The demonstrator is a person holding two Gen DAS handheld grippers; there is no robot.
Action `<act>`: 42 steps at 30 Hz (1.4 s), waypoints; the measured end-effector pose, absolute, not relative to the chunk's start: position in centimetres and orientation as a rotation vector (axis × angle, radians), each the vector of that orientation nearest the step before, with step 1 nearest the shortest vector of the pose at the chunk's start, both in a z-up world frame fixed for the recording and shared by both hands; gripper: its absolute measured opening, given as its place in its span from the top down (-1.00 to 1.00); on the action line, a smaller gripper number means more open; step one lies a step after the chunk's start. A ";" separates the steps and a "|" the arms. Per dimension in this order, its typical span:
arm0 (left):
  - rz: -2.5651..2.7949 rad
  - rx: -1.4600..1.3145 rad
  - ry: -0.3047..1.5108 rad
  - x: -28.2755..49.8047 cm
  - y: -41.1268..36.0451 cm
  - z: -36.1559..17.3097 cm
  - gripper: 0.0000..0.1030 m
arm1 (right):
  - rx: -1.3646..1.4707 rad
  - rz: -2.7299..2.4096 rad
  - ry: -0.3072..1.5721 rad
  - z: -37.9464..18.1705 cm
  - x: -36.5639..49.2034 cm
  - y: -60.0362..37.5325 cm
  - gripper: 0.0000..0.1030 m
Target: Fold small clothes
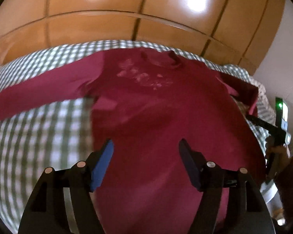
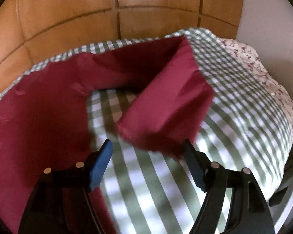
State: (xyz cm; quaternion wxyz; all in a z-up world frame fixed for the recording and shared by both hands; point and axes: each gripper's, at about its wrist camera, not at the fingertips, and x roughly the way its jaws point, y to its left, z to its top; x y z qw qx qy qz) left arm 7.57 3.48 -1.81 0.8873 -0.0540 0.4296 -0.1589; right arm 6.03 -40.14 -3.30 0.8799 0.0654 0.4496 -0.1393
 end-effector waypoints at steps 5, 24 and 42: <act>-0.312 0.008 0.941 10.5 0.2 -4.8 -0.33 | 0.082 -0.362 0.937 -3.6 7.3 -41.7 0.81; -0.308 0.025 0.935 12.0 -0.2 -8.4 -0.70 | 0.137 -0.741 0.798 5.9 10.7 -62.9 0.87; -0.318 0.028 0.938 12.1 -0.1 -8.5 -0.75 | 0.878 -0.240 0.881 -5.0 10.3 -54.9 -0.11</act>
